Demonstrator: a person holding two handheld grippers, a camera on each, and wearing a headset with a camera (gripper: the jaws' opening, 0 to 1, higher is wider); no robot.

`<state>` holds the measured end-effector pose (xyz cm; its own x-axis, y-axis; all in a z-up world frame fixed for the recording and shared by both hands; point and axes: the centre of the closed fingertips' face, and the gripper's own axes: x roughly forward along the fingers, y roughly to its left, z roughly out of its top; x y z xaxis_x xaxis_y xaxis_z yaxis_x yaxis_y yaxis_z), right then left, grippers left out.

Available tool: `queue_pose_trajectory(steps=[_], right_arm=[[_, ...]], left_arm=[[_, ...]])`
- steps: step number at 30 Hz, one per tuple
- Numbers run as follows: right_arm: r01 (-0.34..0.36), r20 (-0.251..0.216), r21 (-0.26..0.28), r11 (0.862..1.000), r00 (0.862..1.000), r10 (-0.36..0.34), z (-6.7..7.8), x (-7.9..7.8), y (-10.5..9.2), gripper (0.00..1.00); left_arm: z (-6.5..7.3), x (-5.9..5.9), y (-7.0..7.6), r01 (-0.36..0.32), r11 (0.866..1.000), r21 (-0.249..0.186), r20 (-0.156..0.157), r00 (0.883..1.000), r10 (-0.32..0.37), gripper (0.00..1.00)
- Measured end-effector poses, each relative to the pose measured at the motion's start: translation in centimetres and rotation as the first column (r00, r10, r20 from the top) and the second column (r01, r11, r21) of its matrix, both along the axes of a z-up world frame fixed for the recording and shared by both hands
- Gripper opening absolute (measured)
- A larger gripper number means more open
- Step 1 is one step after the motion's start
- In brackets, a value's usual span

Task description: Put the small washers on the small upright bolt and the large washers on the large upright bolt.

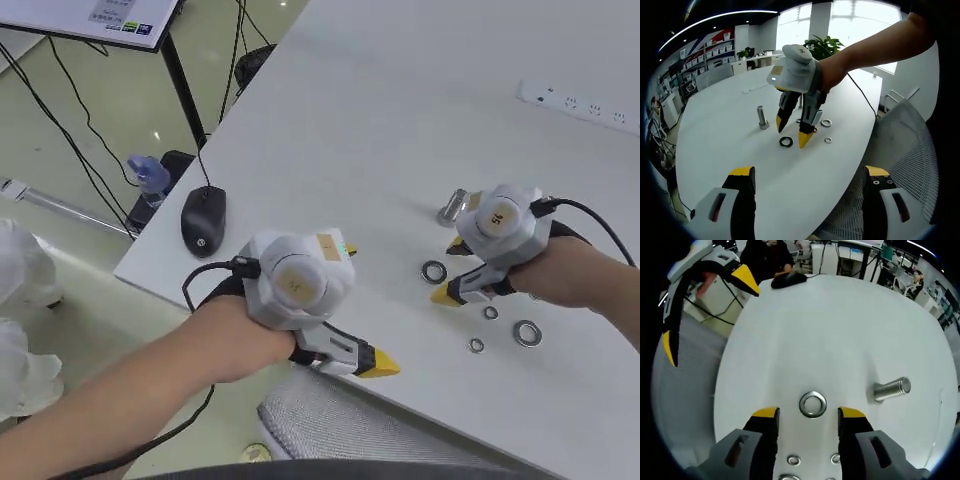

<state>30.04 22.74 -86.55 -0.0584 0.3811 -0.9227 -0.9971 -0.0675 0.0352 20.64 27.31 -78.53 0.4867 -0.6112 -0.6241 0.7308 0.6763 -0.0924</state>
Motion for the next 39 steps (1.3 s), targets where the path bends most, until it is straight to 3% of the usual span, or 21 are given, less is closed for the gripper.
queue_pose_trajectory(steps=[9,18,31,35,39], right_arm=[[-0.034,0.037,-0.046,0.998,0.999,0.035,-0.23,0.31,0.1,0.44],[-0.027,0.034,-0.051,0.998,0.999,0.029,-0.34,0.36,0.34,0.43],[-0.059,0.045,-0.092,0.994,0.997,0.063,-0.49,0.1,0.32,0.27],[-0.063,0.049,-0.138,0.988,0.996,0.07,-0.58,0.07,0.44,0.27],[-0.076,0.057,-0.216,0.973,0.994,0.091,-0.71,-0.05,0.52,0.26]], left_arm=[[-0.01,-0.3,-0.12,0.011,1.0,-0.001,-0.002,1.0,-0.011,0.87],[-0.06,-0.48,0.05,0.018,1.0,0.001,-0.006,1.0,-0.018,0.86],[-0.15,-0.64,-0.08,0.021,1.0,-0.01,-0.01,1.0,-0.021,0.84],[-0.04,-0.55,-0.02,0.016,1.0,-0.015,-0.006,1.0,-0.016,0.83],[-0.05,-0.54,0.03,0.012,1.0,-0.016,-0.004,1.0,-0.012,0.82]])
